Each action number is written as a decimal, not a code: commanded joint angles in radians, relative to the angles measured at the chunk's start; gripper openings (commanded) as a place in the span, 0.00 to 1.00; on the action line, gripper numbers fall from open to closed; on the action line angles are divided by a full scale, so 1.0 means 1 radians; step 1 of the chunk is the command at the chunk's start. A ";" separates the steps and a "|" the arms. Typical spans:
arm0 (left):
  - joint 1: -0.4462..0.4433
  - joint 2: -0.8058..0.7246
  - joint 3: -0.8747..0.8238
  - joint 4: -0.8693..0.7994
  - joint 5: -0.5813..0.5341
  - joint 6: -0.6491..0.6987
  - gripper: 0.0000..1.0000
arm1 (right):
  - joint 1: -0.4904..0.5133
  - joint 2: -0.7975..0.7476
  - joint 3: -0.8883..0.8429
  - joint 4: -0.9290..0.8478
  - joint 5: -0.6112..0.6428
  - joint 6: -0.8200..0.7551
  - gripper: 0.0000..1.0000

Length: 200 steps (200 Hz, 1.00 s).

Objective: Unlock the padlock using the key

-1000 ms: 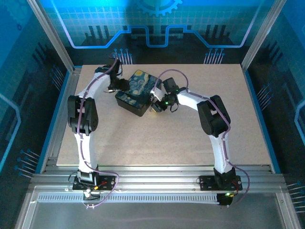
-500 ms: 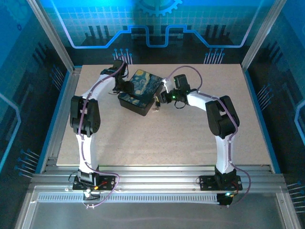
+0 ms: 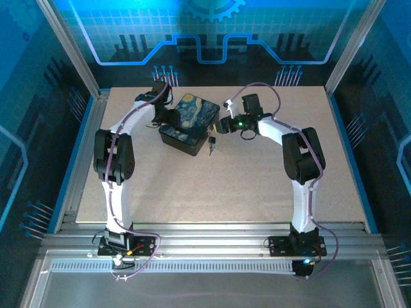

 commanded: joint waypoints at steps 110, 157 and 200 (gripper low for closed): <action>-0.002 0.021 -0.009 -0.050 -0.038 -0.024 0.62 | 0.105 0.134 -0.024 0.014 0.090 0.295 0.62; -0.002 0.017 -0.016 -0.052 -0.042 -0.031 0.62 | 0.130 0.081 -0.122 0.124 0.088 0.374 0.60; 0.000 0.016 -0.029 -0.045 -0.039 -0.036 0.62 | 0.153 0.102 -0.160 0.228 0.035 0.398 0.59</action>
